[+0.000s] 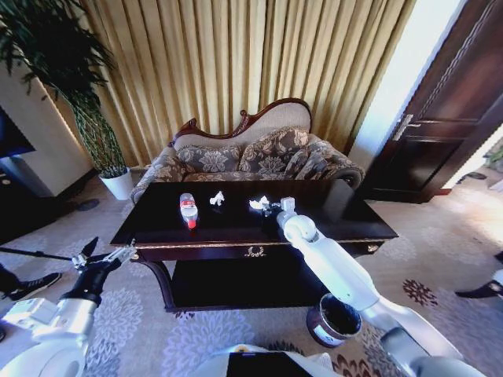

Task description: Move to the front of the table and place the trash on the table into the trash bin.

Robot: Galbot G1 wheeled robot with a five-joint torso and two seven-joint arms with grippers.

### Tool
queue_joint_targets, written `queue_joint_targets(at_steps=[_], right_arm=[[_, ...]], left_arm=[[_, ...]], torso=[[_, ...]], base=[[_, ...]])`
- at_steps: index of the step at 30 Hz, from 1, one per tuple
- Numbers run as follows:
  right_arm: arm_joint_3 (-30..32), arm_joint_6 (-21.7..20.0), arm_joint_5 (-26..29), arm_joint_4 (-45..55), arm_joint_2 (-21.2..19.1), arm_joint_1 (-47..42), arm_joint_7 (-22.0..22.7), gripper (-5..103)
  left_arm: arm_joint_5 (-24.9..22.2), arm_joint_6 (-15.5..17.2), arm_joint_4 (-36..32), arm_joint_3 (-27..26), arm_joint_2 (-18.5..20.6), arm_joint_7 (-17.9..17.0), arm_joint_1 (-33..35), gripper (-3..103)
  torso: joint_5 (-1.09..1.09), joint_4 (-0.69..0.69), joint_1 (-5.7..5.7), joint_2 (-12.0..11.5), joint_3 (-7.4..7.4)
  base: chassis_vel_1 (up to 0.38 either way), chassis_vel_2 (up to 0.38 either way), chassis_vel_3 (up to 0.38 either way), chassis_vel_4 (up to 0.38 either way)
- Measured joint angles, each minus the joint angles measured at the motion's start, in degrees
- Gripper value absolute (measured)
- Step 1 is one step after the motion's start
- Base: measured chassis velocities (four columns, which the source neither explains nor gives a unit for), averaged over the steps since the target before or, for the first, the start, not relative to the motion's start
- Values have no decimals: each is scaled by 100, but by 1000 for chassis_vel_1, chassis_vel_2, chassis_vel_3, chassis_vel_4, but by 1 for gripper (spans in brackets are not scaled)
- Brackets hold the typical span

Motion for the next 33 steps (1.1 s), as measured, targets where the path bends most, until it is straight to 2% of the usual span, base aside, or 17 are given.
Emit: queue_joint_targets(at_steps=[2, 7, 10, 11, 13, 14, 18, 20, 24, 30, 33], right_arm=[[33, 54, 8, 45, -15, -21, 0, 1], [410, 519, 47, 461, -166, -277, -18, 0], [997, 688, 123, 975, -361, -700, -24, 0], [997, 688, 123, 975, -361, -700, -24, 0], [1579, 750, 130, 1466, -526, -1214, -41, 0], [1579, 750, 130, 1466, -526, -1214, -41, 0], [2288, 871, -58, 2199, -671, -2089, -32, 0], [2405, 890, -137, 2317, -675, -2269, -30, 0], [2963, 935, -375, 2885, -567, -3213, -16, 0], [3446, 1029, -559, 3319, -352, -3893, -22, 0], [3660, 1059, -641, 3524, -225, -4158, -26, 0]], left_arm=[[0, -1, 0, 6, 3, 0, -3, 100], [-10, 0, 0, 8, 11, -13, -69, 100], [-43, 7, 0, -14, 30, -21, -109, 100], [-43, 7, 0, -14, 30, -21, -109, 100], [-72, 8, 0, -31, 58, -25, -108, 100], [-72, 8, 0, -31, 58, -25, -108, 100], [-79, -2, 0, -19, 75, -12, -133, 100], [-73, -4, 0, -13, 76, -6, -145, 100], [-65, -16, 0, 20, 113, 23, -220, 100], [-67, -25, 0, 28, 232, 33, -259, 100], [-8, -165, 0, 68, 276, 37, -231, 100]], torso=[[0, 0, 0, 0, 0], [0, 1, 0, 0, 0], [0, 0, 0, 0, 0], [0, 0, 0, 0, 0], [1, -2, 0, 0, -1], [1, -2, 0, 0, -1], [0, 1, -1, 0, -1], [0, 0, 0, 0, -1], [1, -1, -1, 1, -1], [0, -1, -1, 0, -1], [-1, 1, 0, 0, -1]], base=[[0, 0, 0, 0], [0, 0, 0, 0], [0, 0, 0, 0], [0, 0, 0, 0], [0, 0, 0, 0], [0, 0, 0, 0], [0, 0, 0, 0], [0, 0, 0, 0], [0, 0, 0, 0], [0, 0, 0, 0], [0, 0, 0, 0]])
